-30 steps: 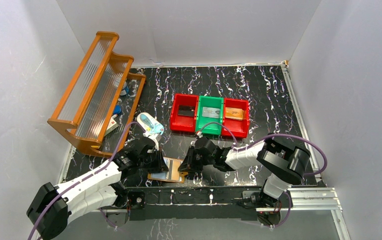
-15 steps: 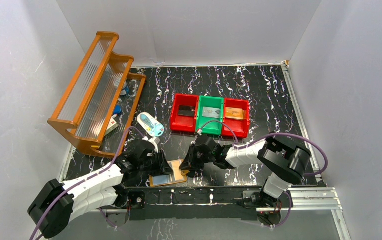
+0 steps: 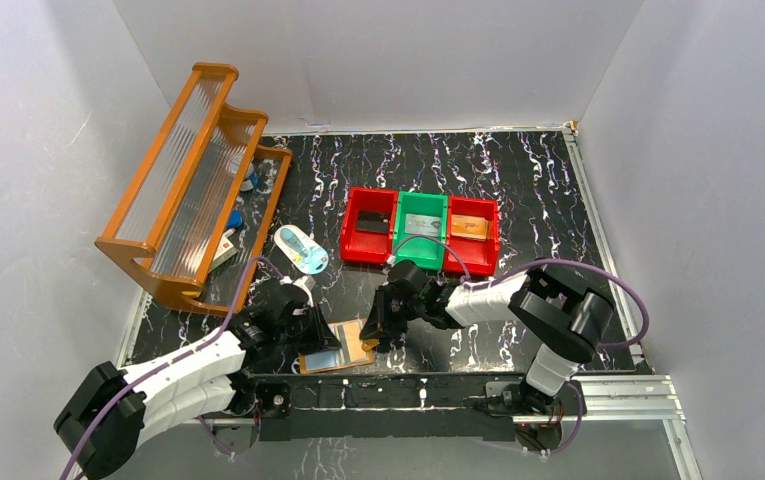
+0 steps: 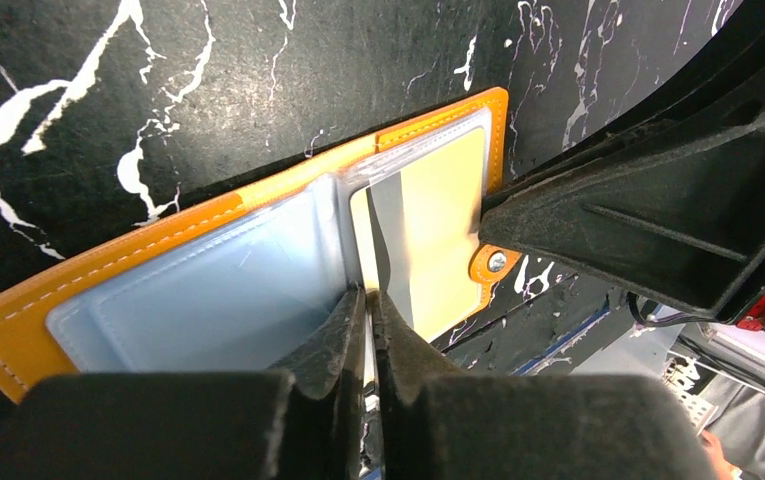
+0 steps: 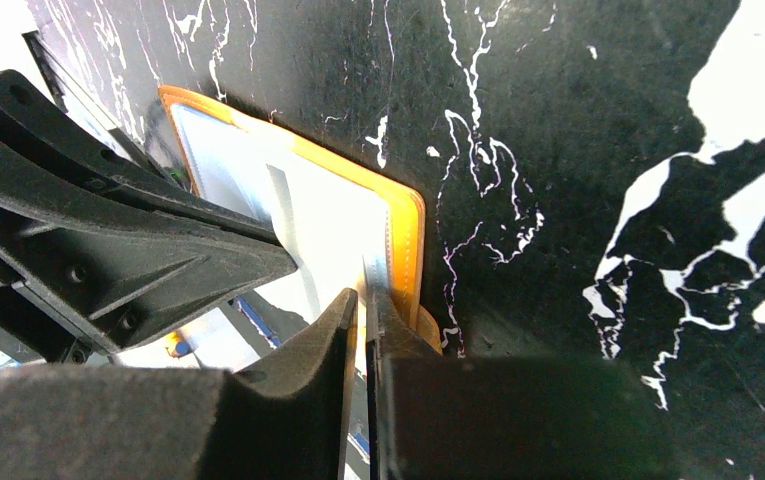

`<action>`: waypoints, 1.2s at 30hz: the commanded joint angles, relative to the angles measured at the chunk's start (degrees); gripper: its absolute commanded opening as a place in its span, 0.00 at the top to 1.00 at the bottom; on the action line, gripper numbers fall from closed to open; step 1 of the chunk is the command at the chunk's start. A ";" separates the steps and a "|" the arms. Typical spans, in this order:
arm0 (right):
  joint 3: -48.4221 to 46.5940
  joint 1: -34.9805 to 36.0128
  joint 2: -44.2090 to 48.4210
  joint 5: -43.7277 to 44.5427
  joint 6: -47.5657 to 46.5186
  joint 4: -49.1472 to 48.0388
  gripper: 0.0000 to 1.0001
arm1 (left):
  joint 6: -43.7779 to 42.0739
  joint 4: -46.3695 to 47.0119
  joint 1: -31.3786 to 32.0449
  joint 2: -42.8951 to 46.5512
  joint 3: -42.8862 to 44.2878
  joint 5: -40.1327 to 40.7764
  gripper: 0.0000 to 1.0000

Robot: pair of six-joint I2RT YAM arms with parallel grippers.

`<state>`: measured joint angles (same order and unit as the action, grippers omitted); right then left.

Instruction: Take the credit cards out of the card holder

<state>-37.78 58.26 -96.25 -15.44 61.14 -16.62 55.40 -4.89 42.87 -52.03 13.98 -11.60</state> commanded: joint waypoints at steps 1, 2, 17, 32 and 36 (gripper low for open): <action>1.18 2.34 -5.57 3.18 -1.23 2.00 0.83 | 1.73 5.85 0.72 0.45 -0.93 0.91 1.00; 1.43 2.34 -5.45 3.07 -1.22 1.94 0.83 | 1.67 5.99 0.72 0.33 -0.77 0.96 1.00; -6.41 2.53 -2.86 3.47 -6.44 10.80 0.78 | -0.91 0.20 0.72 0.81 2.10 2.36 0.86; 0.28 2.94 -4.67 0.76 1.77 -0.68 0.89 | 8.02 8.15 0.66 4.23 -4.92 4.81 0.65; 0.96 2.97 -4.47 2.05 3.06 -0.85 0.87 | 7.77 5.58 0.72 5.54 -4.25 5.53 0.69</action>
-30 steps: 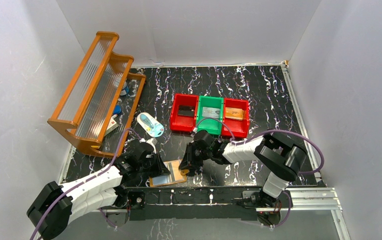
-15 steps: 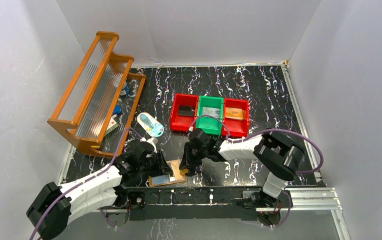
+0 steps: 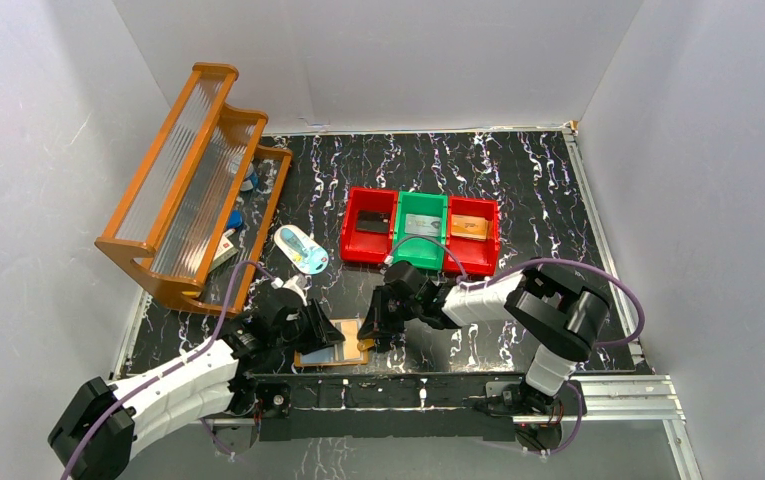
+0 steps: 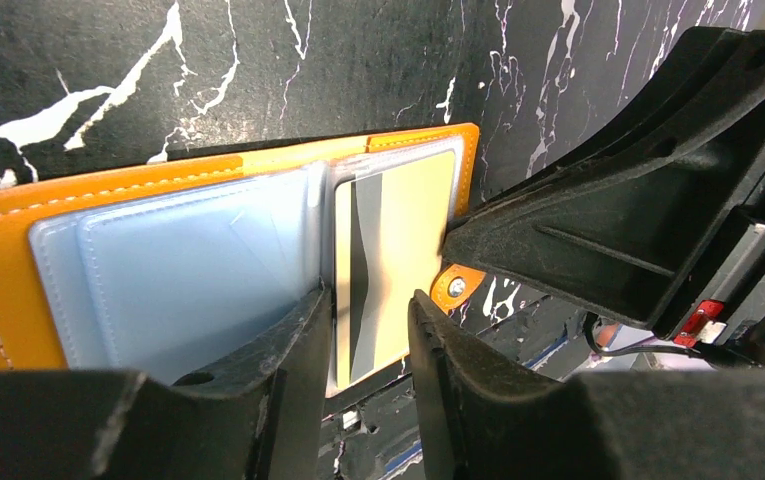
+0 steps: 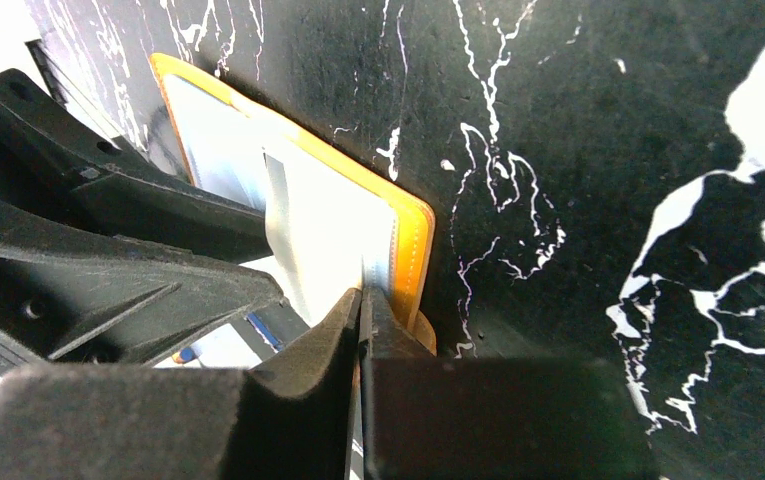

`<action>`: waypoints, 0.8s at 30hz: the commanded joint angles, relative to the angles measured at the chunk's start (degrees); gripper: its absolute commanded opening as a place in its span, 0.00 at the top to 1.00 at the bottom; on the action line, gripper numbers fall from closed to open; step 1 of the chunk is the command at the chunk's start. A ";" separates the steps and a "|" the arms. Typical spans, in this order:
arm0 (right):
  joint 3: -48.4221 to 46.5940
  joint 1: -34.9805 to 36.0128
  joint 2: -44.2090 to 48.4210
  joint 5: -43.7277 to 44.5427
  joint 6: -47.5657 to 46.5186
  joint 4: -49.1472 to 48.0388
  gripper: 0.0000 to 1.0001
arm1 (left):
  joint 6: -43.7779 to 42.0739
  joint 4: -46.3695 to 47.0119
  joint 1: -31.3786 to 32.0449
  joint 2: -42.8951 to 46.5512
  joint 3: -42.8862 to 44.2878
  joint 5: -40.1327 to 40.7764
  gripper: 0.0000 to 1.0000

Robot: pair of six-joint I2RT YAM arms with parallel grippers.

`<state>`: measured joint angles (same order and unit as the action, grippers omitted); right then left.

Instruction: Take the credit cards out of the card holder

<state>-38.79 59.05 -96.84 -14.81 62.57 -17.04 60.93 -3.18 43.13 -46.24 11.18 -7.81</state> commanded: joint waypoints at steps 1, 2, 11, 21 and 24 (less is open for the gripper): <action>2.00 2.20 -3.54 2.04 1.74 -0.08 0.87 | 1.93 2.82 0.46 0.33 -1.35 2.28 0.70; 1.92 2.21 -3.32 2.54 1.77 0.52 0.86 | 1.84 1.85 0.46 1.14 -1.26 2.87 0.71; 2.71 2.20 -1.66 -3.60 3.50 -9.47 0.72 | -1.68 4.72 0.45 0.33 -0.50 -1.44 0.77; 4.97 2.21 -5.17 -5.20 10.00 -20.09 0.79 | -2.63 6.13 0.46 0.86 0.54 -4.83 0.77; 5.52 2.14 -5.86 -4.35 10.65 -19.09 0.81 | 0.86 9.54 0.46 3.81 -1.71 -3.81 0.79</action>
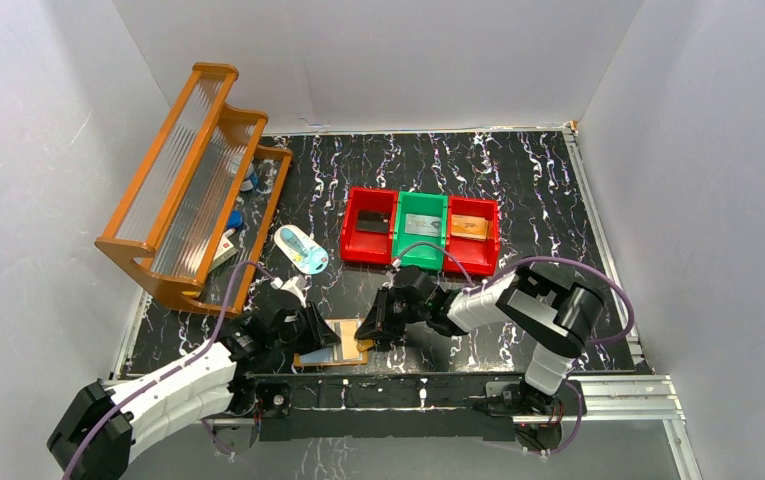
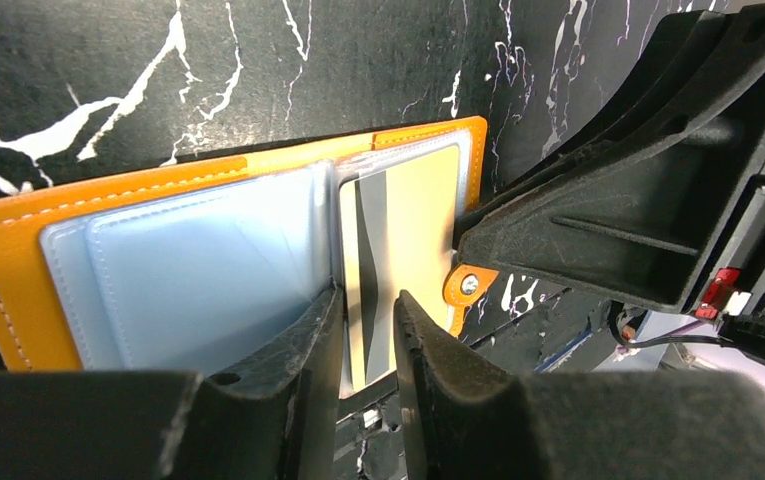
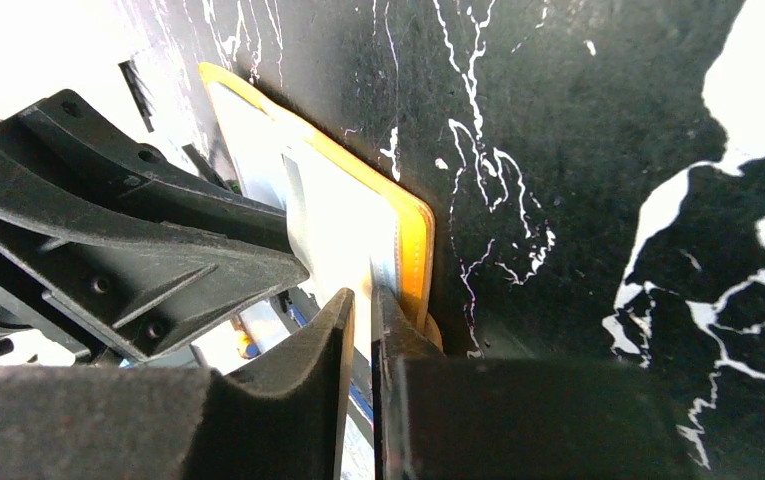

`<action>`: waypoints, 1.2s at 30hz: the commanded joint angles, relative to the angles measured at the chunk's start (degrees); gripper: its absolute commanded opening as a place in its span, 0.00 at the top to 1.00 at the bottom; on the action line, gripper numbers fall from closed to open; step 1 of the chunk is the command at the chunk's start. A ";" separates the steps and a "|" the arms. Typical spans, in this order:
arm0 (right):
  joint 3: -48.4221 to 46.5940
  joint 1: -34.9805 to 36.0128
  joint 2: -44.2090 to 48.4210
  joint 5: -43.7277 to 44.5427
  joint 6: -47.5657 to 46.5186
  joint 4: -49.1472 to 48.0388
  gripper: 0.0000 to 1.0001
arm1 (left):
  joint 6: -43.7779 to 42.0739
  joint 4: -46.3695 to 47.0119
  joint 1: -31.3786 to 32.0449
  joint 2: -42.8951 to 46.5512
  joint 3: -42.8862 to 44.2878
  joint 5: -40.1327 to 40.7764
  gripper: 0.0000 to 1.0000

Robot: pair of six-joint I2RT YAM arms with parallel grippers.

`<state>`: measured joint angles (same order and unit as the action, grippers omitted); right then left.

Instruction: Take the credit cards out of the card holder

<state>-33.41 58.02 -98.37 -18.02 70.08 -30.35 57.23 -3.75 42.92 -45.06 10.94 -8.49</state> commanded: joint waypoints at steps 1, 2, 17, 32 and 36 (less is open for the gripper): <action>0.50 3.23 -4.64 -0.92 3.39 -5.88 0.81 | 6.17 11.74 0.68 3.54 -2.57 -2.63 0.80; 0.87 3.20 -4.84 -0.80 3.66 -6.05 0.82 | 8.51 13.79 0.68 4.36 -3.78 -2.25 0.84; 2.65 3.55 -6.52 -1.83 5.06 -10.31 0.81 | 15.69 25.05 0.68 8.69 -8.43 -4.29 0.75; 2.86 3.41 -2.59 3.95 3.67 -3.18 0.78 | 3.50 5.51 0.68 3.09 2.55 -6.81 0.94; 0.47 3.41 2.87 6.73 -1.17 5.47 0.74 | 2.23 0.21 0.69 4.17 3.70 -3.91 0.98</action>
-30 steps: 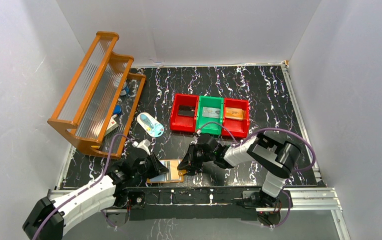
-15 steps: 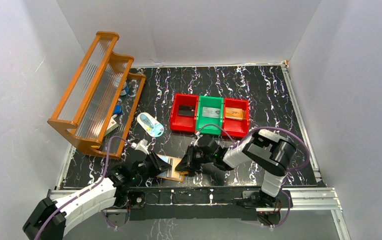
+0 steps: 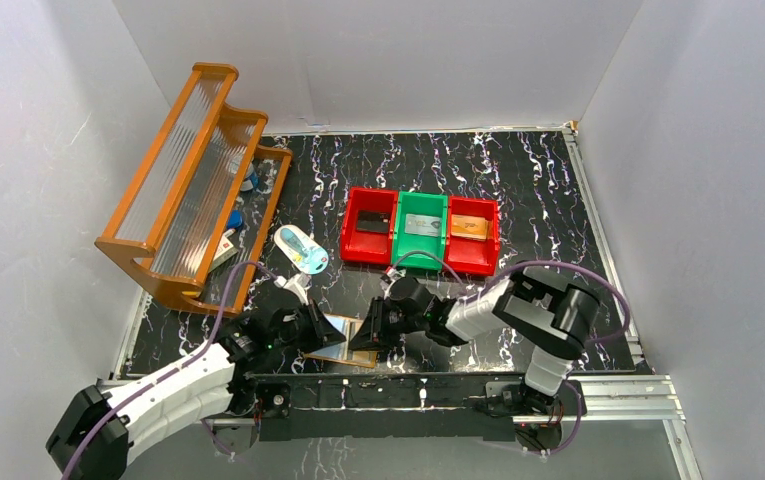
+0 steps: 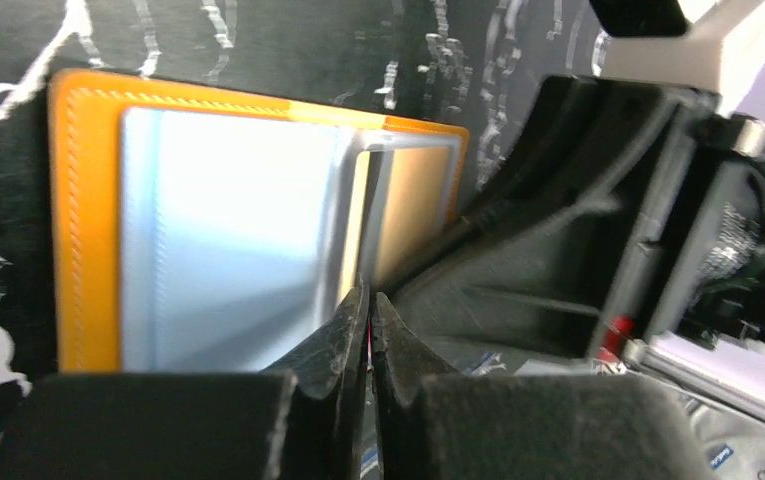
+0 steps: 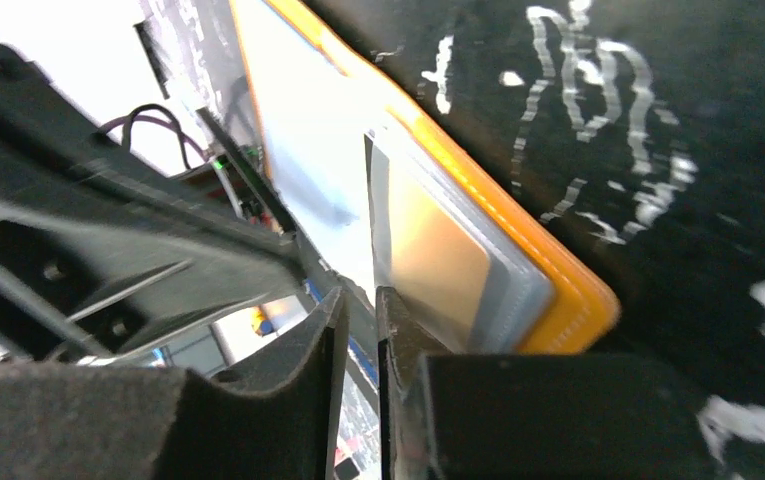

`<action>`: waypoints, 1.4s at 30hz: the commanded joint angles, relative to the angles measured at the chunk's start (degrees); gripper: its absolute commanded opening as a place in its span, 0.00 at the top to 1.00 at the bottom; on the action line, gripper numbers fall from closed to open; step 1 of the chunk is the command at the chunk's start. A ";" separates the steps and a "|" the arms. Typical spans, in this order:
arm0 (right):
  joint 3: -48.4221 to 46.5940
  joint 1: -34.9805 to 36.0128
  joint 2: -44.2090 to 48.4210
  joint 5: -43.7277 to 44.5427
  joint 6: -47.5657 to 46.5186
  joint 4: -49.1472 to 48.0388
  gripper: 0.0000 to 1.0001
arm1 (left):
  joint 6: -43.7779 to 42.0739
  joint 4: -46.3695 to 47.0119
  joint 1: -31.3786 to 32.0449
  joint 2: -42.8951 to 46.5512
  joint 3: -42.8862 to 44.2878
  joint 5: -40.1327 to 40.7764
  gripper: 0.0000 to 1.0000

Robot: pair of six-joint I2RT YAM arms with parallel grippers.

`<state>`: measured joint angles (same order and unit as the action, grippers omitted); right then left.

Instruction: Take the credit cards out of the card holder

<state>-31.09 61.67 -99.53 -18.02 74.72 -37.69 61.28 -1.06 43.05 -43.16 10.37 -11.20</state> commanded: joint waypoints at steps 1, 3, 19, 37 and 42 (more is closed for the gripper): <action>-2.67 -0.25 5.48 7.52 -7.30 15.27 0.72 | -1.92 -2.79 0.53 2.38 4.24 -1.07 0.99; -4.60 -0.29 7.84 8.54 -9.99 20.31 0.66 | -1.77 -2.71 0.55 2.46 3.86 -1.00 1.00; -10.37 -0.11 7.76 11.94 -13.72 34.55 0.61 | -6.45 -9.91 0.55 0.97 7.05 3.42 0.63; -13.47 0.11 12.50 14.10 -15.22 36.95 0.65 | -10.49 -14.02 0.54 -0.07 9.91 6.45 0.50; -13.65 0.21 9.58 12.34 -14.92 34.49 0.64 | -10.83 -14.17 0.55 -0.52 10.38 6.37 0.49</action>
<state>-42.65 61.54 -88.55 -4.49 60.23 -0.36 51.79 -13.50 43.35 -43.99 19.03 -5.74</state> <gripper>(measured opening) 0.359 0.503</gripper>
